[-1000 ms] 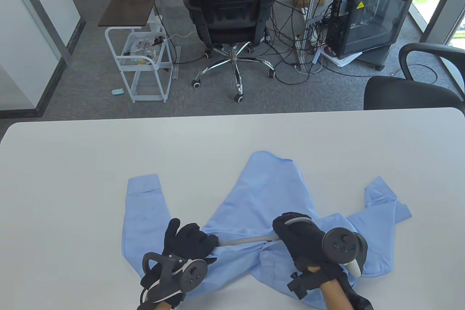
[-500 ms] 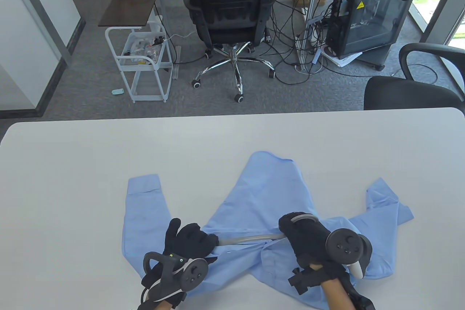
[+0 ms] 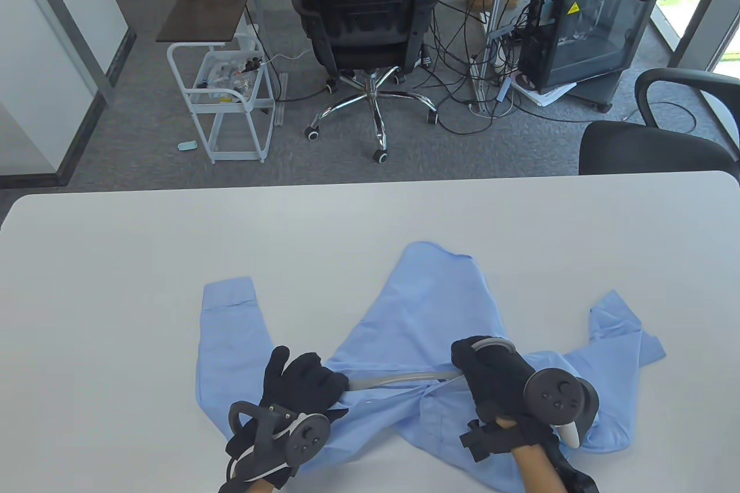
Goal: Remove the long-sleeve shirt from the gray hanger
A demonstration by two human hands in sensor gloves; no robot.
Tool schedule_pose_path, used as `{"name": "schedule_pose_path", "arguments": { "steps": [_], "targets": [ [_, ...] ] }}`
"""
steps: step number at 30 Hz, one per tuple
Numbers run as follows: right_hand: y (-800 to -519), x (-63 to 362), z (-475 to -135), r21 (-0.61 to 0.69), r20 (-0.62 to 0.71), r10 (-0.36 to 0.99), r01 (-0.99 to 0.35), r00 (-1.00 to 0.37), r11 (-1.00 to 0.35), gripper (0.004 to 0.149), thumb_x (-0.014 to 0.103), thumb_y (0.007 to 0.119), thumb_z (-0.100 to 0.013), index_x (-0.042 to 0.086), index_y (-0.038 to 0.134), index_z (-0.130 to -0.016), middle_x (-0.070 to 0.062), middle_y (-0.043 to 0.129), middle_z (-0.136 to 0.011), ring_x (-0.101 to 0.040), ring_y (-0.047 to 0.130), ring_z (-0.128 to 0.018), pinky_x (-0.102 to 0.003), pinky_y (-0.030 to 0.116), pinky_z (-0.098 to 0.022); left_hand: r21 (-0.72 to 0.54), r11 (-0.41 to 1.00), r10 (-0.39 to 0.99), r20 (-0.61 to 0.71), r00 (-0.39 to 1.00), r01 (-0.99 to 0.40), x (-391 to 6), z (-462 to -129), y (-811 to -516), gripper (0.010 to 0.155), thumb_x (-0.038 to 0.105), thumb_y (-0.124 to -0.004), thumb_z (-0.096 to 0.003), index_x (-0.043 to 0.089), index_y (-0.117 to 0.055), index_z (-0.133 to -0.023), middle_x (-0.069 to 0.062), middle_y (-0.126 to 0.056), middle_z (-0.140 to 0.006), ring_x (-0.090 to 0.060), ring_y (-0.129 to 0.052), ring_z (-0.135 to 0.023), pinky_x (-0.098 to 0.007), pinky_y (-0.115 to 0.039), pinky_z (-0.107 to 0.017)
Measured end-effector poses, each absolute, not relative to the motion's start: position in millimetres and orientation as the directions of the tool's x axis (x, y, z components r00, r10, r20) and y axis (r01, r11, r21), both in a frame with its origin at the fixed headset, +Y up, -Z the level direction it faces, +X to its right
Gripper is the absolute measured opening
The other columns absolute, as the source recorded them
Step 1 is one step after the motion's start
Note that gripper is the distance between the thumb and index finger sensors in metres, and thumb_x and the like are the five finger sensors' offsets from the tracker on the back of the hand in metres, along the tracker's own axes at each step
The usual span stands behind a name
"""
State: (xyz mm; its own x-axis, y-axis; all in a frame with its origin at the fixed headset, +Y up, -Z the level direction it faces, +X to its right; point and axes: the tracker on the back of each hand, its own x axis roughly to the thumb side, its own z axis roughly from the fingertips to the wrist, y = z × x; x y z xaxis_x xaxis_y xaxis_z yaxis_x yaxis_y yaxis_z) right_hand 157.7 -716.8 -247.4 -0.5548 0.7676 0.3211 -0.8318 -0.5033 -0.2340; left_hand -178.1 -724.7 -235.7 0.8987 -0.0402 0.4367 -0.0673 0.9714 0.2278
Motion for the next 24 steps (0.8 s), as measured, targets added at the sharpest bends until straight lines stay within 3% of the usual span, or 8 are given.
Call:
{"name": "schedule_pose_path", "arguments": {
  "steps": [13,24],
  "targets": [
    [-716.9,170.8,-247.6,-0.282,0.308,0.79,-0.844,-0.529,-0.455,0.041,0.055,0.07,-0.061,0.02,0.088,-0.075,-0.007,0.094,-0.064,-0.033,0.093,-0.069,-0.071,0.06,-0.064,0.205,0.959,0.071,0.492,0.868,-0.195,-190.3,-238.2,-725.0,0.069,0.068,-0.075,-0.0413,0.04,-0.066,-0.104,0.012,-0.083,-0.098,-0.027,-0.076,-0.105,-0.063,-0.037,-0.083],
    [-715.7,174.6,-244.2,-0.355,0.3,0.787,-0.829,-0.539,-0.432,0.041,0.054,0.07,-0.061,0.021,0.086,-0.077,-0.006,0.093,-0.068,-0.033,0.091,-0.074,-0.071,0.059,-0.064,0.223,0.944,0.096,0.517,0.85,-0.243,-190.8,-237.2,-724.7,0.065,0.067,-0.073,-0.043,0.042,-0.065,-0.103,0.011,-0.082,-0.101,-0.027,-0.076,-0.105,-0.062,-0.038,-0.084]
  ]
}}
